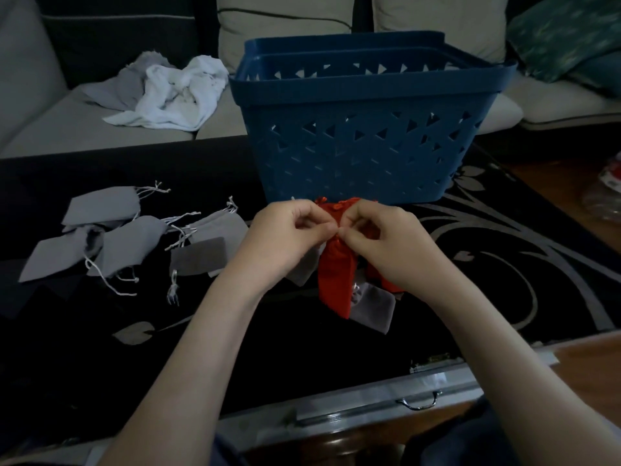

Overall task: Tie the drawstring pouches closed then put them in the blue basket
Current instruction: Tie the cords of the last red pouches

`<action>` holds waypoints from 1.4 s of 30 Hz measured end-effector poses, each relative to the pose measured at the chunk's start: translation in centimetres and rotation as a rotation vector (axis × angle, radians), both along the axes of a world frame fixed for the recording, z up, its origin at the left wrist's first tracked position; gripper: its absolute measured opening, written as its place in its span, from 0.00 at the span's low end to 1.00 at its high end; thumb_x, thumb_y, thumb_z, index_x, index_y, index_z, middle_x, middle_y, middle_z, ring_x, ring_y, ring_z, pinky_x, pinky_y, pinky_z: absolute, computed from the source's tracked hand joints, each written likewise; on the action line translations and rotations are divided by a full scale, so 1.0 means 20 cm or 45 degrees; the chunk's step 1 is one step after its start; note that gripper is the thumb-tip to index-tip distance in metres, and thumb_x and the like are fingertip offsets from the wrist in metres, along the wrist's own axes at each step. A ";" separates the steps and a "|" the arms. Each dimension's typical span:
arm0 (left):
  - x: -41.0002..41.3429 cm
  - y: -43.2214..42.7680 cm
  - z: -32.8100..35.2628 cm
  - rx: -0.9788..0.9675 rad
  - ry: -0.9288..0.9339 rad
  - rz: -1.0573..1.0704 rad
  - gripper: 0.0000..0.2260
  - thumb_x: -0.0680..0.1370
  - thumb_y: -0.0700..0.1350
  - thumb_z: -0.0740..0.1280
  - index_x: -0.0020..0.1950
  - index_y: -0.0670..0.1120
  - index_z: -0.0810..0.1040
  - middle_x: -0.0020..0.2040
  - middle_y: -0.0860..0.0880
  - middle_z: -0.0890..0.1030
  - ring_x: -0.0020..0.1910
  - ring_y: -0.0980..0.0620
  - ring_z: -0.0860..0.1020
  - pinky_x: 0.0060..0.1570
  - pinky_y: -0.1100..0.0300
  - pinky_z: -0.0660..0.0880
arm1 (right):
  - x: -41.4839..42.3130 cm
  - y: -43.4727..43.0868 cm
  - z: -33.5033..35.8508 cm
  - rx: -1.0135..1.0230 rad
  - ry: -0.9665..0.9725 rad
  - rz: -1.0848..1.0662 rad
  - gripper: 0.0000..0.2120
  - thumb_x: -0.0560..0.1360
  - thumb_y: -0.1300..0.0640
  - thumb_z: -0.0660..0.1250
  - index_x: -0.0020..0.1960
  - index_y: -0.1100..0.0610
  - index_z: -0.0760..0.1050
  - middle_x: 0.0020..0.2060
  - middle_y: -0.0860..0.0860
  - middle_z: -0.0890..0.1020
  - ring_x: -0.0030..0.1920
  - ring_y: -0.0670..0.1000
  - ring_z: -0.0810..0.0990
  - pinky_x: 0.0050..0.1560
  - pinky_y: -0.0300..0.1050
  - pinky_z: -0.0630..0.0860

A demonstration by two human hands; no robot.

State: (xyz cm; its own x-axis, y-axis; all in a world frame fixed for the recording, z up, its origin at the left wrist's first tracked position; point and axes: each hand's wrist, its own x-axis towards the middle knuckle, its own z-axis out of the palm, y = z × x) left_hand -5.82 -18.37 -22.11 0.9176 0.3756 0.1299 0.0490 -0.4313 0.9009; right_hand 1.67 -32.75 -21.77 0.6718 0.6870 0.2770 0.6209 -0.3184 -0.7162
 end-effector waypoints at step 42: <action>-0.02 -0.10 -0.03 0.801 -0.602 0.243 0.03 0.76 0.42 0.68 0.46 0.43 0.80 0.40 0.53 0.80 0.42 0.56 0.74 0.42 0.69 0.69 | -0.01 0.01 0.02 0.424 0.433 -0.102 0.05 0.76 0.62 0.66 0.44 0.57 0.80 0.38 0.51 0.83 0.41 0.47 0.81 0.46 0.41 0.77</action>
